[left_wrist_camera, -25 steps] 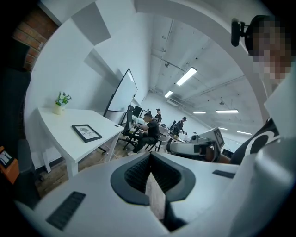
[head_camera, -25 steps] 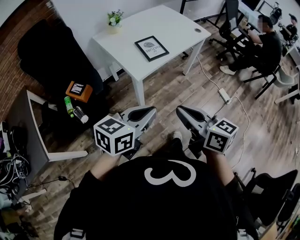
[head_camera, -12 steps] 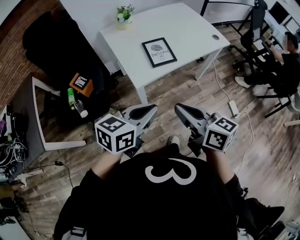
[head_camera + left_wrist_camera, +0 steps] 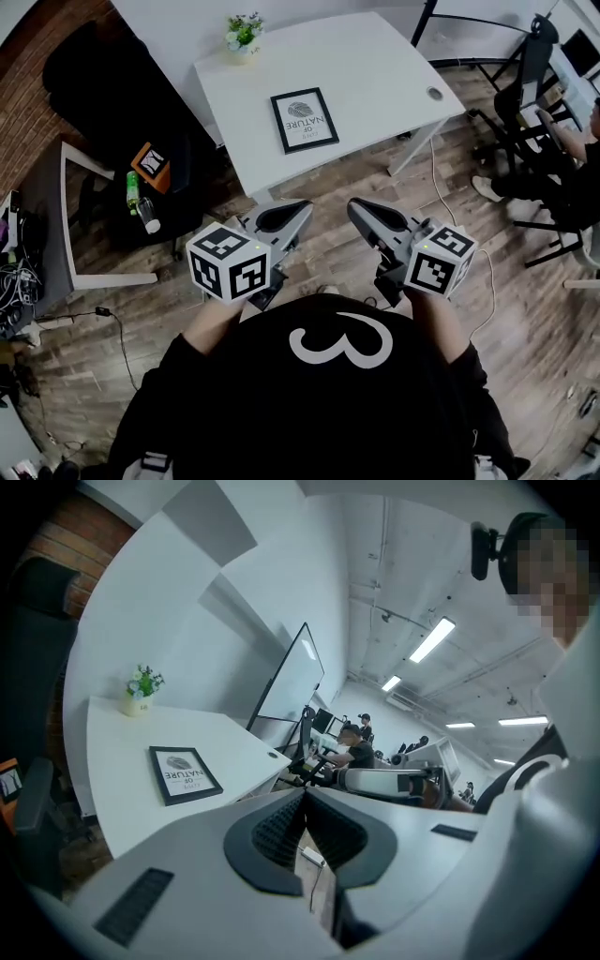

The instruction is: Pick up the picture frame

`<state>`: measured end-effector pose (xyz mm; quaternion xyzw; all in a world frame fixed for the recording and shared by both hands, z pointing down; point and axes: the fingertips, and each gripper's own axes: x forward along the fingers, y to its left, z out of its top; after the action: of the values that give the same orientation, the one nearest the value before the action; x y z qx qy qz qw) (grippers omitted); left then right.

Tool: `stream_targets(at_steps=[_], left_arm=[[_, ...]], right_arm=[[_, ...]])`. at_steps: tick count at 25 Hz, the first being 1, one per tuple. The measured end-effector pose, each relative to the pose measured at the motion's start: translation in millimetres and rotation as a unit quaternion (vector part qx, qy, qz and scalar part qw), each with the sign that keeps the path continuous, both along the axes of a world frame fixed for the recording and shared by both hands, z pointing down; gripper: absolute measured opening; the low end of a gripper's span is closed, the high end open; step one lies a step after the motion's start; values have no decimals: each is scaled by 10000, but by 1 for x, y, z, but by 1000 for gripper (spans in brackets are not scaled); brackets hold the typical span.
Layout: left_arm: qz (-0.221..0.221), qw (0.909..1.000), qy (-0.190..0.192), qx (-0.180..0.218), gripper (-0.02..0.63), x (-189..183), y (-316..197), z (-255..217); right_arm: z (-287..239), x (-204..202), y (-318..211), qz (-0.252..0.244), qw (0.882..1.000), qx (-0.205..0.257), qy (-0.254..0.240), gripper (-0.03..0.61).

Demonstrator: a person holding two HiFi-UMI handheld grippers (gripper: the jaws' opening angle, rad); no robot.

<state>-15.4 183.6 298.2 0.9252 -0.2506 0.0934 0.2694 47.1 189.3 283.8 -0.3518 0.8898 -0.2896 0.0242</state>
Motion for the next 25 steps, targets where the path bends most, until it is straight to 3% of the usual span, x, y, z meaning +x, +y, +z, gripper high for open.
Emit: stream_targets(at_steps=[7,25], left_arm=[[-312,9995,-68,80,17,19,-16,-2],[-465,9986,-83,-248,17,23,-117,17]], right_arm=[[-4,20,-22,-254,9995,158,-28,25],[23,30,-122,-294,9992,-282,-25,26]])
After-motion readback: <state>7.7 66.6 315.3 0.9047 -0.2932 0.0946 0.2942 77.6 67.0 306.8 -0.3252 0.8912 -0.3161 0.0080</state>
